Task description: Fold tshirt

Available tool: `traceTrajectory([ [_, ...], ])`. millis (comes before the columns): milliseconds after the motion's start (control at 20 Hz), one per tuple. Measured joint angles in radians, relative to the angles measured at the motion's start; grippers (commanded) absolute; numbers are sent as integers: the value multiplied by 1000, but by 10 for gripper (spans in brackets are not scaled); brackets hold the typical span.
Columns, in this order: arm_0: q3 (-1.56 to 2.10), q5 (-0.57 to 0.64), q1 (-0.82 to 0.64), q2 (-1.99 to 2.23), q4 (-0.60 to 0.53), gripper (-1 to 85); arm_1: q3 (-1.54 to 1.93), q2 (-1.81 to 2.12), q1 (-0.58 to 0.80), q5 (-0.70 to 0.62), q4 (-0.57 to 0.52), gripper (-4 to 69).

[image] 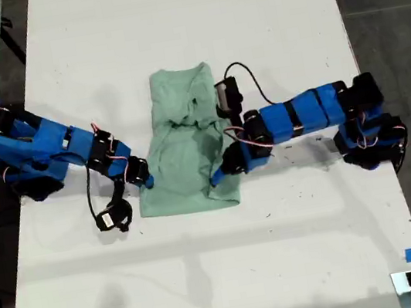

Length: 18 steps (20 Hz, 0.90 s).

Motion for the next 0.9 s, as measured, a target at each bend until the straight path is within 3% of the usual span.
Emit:
traceTrajectory([
  [350, -209, -28, -40, 71, 407, 1, 34, 2, -8, 6, -26, 338],
  [600, -617, -28, -69, -87, 660, 1, 52, 6, -11, 9, -40, 338],
  [750, -864, 25, -75, -275, 669, 1, 114, 66, -11, 18, -48, 337],
  [900, -922, 121, -75, -374, 479, 1, 213, 149, -11, 34, -78, 333],
])
